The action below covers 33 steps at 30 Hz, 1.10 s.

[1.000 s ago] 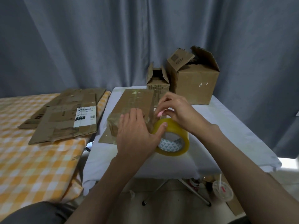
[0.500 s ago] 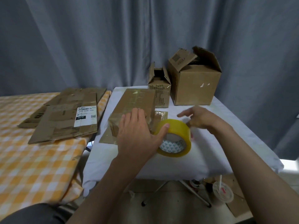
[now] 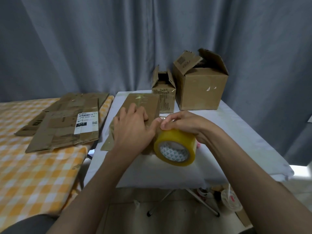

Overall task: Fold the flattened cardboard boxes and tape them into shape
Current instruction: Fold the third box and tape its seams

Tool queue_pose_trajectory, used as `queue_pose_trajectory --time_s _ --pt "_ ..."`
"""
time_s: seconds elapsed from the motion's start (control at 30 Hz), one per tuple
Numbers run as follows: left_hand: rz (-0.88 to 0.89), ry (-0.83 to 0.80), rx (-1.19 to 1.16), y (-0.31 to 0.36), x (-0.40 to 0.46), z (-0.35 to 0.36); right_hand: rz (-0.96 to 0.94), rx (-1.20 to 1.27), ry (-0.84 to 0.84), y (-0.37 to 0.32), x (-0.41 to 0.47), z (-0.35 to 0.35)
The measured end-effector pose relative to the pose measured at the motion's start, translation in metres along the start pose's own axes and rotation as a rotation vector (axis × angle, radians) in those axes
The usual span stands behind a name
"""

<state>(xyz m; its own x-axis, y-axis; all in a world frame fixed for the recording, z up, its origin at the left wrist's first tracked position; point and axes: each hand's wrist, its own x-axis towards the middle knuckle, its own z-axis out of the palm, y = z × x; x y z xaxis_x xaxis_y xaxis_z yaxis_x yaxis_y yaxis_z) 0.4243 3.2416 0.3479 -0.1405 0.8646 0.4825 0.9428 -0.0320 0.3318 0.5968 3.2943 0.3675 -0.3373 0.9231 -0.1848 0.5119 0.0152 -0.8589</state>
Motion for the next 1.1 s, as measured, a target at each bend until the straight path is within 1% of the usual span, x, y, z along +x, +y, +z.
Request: queue_pose_trajectory --time_s 0.07,0.13,0.23,0.33,0.47,0.53,0.6,0.63,0.7,0.77,0.8,0.83,0.9,1.0,1.07,1.1 --pt "-0.002 -0.003 0.051 0.002 0.001 0.003 -0.003 0.076 -0.035 0.000 -0.001 0.000" --pt "-0.009 0.008 0.069 0.004 0.000 0.004 0.013 0.085 -0.053 0.000 -0.002 -0.001" --pt "-0.011 0.024 0.094 0.007 -0.002 0.004 0.053 0.067 -0.001 0.001 -0.005 -0.008" --pt "-0.005 0.012 0.128 0.009 -0.003 0.003 0.046 0.148 0.068 0.007 -0.013 -0.016" --pt "0.026 -0.021 0.185 0.010 -0.007 0.004 0.019 0.209 0.072 0.013 -0.027 -0.018" --pt "0.019 -0.043 0.159 0.011 -0.007 0.001 -0.002 0.240 0.058 0.016 -0.035 -0.019" --pt "0.003 -0.054 0.068 0.013 -0.004 -0.006 -0.028 0.255 0.048 0.019 -0.041 -0.020" --pt "0.016 -0.043 0.029 0.015 -0.004 -0.009 -0.043 0.264 0.046 0.020 -0.043 -0.021" --pt "0.119 -0.007 0.031 0.024 -0.002 -0.015 -0.075 0.261 0.060 0.021 -0.047 -0.020" --pt "0.243 -0.046 0.031 0.037 -0.002 -0.018 -0.103 0.249 0.081 0.021 -0.049 -0.017" --pt "0.272 -0.090 0.017 0.044 -0.001 -0.018 -0.118 0.253 0.091 0.020 -0.050 -0.016" --pt "0.273 -0.126 -0.006 0.048 -0.001 -0.017 -0.131 0.263 0.105 0.021 -0.051 -0.014" --pt "0.211 -0.135 -0.086 0.052 0.001 -0.016 -0.162 0.291 0.139 0.021 -0.052 -0.011" --pt "0.115 -0.065 -0.184 0.052 0.002 -0.015 -0.205 0.293 0.196 0.019 -0.057 -0.008" --pt "0.094 0.001 -0.189 0.053 0.001 -0.013 -0.149 0.286 0.201 0.016 -0.059 -0.009" --pt "0.094 0.033 -0.187 0.054 0.000 -0.011 -0.113 0.281 0.168 0.015 -0.061 -0.010"
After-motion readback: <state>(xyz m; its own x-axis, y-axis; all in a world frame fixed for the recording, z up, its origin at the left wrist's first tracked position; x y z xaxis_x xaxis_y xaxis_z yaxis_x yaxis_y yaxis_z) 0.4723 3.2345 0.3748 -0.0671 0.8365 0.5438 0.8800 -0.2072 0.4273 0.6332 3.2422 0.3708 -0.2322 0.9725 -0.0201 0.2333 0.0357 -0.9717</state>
